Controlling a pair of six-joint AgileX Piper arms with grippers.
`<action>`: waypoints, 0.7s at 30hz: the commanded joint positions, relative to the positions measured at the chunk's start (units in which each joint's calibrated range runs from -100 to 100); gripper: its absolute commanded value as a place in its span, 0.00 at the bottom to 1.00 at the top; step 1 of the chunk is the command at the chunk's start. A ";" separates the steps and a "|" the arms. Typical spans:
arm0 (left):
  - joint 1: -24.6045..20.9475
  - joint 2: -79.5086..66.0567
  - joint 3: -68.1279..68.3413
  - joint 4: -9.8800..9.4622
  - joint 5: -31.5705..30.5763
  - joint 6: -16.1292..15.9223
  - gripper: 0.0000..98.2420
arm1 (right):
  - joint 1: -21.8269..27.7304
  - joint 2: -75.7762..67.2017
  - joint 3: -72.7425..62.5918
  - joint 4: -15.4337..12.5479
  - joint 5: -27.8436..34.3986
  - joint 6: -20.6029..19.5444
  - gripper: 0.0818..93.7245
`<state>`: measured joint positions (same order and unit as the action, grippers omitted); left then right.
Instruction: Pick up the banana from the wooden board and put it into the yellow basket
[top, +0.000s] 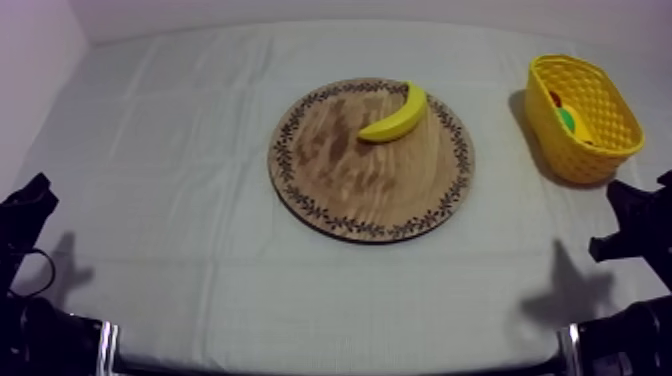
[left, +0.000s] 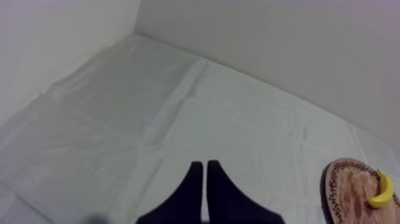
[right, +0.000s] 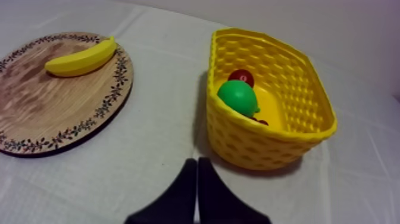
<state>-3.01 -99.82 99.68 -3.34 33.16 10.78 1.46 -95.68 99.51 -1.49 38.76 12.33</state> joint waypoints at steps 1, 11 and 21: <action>0.01 0.00 -0.01 0.00 -0.01 -0.01 0.00 | 0.00 0.01 0.04 0.00 0.03 -0.05 0.00; 0.01 0.00 -0.01 0.00 -0.01 -0.01 0.00 | -0.05 0.01 0.04 0.00 0.03 -0.03 0.00; 0.01 0.00 -0.01 0.00 -0.01 -0.02 0.00 | -2.95 0.01 0.04 0.54 0.65 -2.03 0.00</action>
<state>-3.01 -99.82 99.68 -3.34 33.16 10.78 -0.92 -95.68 99.51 -0.97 39.20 10.90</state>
